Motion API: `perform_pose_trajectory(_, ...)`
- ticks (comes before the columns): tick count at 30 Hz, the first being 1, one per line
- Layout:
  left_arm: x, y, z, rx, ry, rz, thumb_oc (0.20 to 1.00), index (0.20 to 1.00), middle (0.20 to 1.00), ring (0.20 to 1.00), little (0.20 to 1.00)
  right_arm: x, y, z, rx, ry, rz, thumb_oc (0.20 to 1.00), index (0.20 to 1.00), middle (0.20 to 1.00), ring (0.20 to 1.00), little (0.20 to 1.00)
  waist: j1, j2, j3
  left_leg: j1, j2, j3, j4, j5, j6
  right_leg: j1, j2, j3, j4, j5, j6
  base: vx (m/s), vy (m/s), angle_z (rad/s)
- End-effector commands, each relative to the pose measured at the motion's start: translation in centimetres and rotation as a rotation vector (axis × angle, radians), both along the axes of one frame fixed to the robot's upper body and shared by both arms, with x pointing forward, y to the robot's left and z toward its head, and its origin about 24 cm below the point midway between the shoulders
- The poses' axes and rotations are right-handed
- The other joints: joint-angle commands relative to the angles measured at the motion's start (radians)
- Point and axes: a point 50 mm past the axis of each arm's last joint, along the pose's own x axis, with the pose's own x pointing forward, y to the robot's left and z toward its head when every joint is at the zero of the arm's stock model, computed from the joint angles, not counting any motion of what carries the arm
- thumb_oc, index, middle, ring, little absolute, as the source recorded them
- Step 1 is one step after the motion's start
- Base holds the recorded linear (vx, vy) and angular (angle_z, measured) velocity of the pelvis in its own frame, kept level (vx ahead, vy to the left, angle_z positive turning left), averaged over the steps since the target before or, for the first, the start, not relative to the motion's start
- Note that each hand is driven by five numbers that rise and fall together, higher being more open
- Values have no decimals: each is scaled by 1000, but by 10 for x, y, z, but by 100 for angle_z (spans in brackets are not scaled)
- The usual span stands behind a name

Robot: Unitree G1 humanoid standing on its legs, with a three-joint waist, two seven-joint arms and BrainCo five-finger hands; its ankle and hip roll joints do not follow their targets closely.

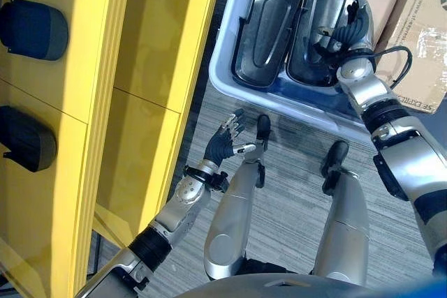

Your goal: Move parts from the plastic box to the shelf.

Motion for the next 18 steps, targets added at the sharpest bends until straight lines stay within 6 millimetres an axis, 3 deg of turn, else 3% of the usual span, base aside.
perform_pose_trajectory(1,-1,-15,20,-81,-86,-14,1000,1000,1000,1000,1000,-7,-4,3,-68,-111,-80,1000,1000,1000,1000,1000,-7,25,30,-16,-28,74,119,-119,30,74,19,-119,-107,89,-2,-1,22,-4)
perform_pose_trajectory(11,-1,-19,12,-101,-85,20,1000,1000,1000,1000,1000,-31,40,17,-366,-426,0,1000,1000,1000,1000,1000,-53,19,30,-1,-20,96,102,-109,27,76,34,-94,-140,109,4,2,18,-8)
perform_pose_trajectory(18,-1,-17,8,-101,-79,35,1000,1000,1000,1000,1000,-38,47,13,-331,-453,20,1000,1000,1000,1000,1000,-69,13,30,8,-16,101,93,-105,23,78,41,-79,-155,118,6,1,2,-1)
